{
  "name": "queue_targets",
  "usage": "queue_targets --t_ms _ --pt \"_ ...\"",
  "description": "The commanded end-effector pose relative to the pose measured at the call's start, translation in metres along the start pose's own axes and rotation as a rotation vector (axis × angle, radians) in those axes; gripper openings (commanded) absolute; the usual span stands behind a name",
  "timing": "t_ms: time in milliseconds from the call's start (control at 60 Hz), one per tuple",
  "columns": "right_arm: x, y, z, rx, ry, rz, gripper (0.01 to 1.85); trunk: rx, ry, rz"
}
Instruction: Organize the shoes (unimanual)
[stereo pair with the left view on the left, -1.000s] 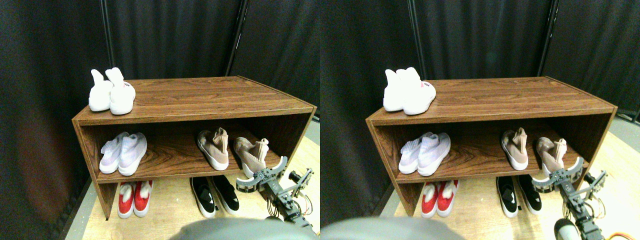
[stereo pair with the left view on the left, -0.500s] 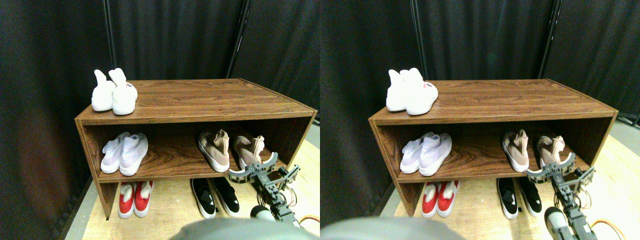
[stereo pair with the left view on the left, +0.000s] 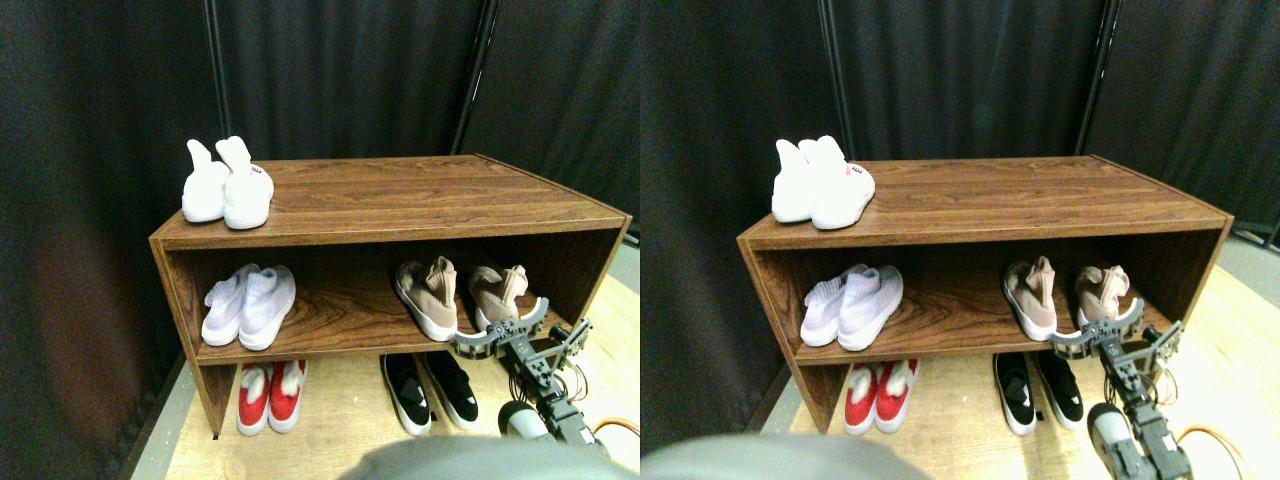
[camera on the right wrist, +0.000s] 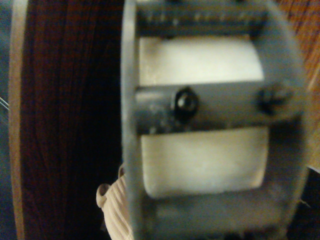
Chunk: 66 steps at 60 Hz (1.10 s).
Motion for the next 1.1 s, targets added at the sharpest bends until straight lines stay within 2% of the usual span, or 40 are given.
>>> queue_targets --t_ms 17,267,417,533,583,600,633,667,700,717,733,750,767,833,967,1100 --pt "-0.004 -0.006 0.005 0.004 -0.022 -0.036 1.53 0.005 0.004 0.0" --pt "-0.036 0.015 0.014 0.016 0.038 0.02 1.54 0.011 0.003 -0.009" --pt "-0.05 0.025 0.024 -0.021 0.032 0.051 1.55 0.013 0.001 -0.017" --pt "-0.057 0.029 0.038 -0.051 0.012 0.098 1.46 0.013 0.001 -0.017" --pt "-0.06 0.032 0.046 -0.072 -0.025 0.119 1.34 0.013 0.003 -0.021" --pt "-0.061 0.033 0.049 -0.091 -0.044 0.134 1.24 0.013 0.003 -0.021" --pt "-0.061 0.035 0.057 -0.113 -0.086 0.149 0.94 0.013 0.003 -0.021" --pt "-0.06 0.036 0.06 -0.119 -0.113 0.155 0.77 0.013 0.004 -0.023" --pt "-0.058 0.037 0.068 -0.126 -0.15 0.171 0.42 0.013 0.004 -0.023" --pt "-0.058 0.037 0.068 -0.126 -0.15 0.171 0.42 0.013 0.004 -0.023" --pt "-0.056 0.037 0.074 -0.128 -0.187 0.179 0.19 0.012 0.005 -0.025" --pt "-0.056 0.037 0.074 -0.128 -0.187 0.179 0.19 0.012 0.005 -0.025" --pt "-0.054 0.037 0.077 -0.145 -0.218 0.186 0.07 0.012 0.005 -0.025" --pt "-0.051 0.038 0.088 -0.156 -0.275 0.208 0.06 0.012 0.003 -0.03" --pt "-0.045 0.038 0.102 -0.232 -0.319 0.212 0.06 0.012 0.001 -0.035" --pt "-0.035 0.036 0.111 -0.182 -0.291 0.19 0.06 0.011 -0.003 -0.034"
